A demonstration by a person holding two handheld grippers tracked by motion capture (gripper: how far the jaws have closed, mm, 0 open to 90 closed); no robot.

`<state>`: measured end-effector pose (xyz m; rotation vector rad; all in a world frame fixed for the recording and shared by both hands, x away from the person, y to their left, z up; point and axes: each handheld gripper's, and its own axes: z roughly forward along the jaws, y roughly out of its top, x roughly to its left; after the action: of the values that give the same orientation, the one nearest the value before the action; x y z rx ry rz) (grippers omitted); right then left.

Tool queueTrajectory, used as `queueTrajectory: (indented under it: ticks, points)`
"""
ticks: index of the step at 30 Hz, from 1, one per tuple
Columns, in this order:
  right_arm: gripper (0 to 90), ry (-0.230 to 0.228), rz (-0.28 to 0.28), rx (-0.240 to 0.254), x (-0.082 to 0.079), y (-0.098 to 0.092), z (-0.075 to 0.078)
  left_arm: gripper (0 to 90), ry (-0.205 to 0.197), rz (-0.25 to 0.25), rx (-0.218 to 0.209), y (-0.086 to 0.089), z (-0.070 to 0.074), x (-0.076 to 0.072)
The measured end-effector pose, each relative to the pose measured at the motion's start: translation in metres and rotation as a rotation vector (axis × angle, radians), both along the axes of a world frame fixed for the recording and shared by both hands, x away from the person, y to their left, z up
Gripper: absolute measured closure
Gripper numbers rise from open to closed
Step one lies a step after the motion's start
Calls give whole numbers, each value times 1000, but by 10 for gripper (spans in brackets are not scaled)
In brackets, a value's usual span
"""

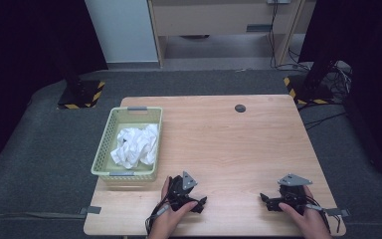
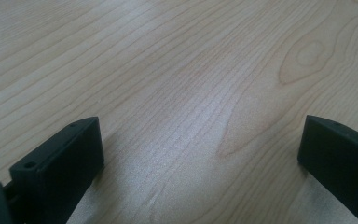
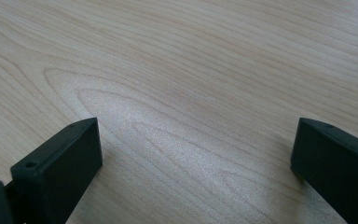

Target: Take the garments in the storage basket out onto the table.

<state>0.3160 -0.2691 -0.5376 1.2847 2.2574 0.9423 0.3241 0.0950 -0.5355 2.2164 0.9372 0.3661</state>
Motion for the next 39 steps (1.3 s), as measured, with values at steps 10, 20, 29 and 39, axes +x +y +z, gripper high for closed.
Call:
queueTrajectory:
  ticks: [10, 20, 29, 39]
  points:
    - [20, -1, -7, 0, 0, 0, 0, 0, -2, 8, -2, -1, 0, 0]
    - [16, 3, -9, 1, -1, 1, 0, 0, 0, 15, -3, -2, 1, -2]
    - [12, 5, -4, 1, -1, 1, 0, 27, -2, -16, 21, -7, 5, -6]
    - [7, 8, 2, 3, -1, 1, 0, 34, 19, -21, 48, -9, 13, -1]
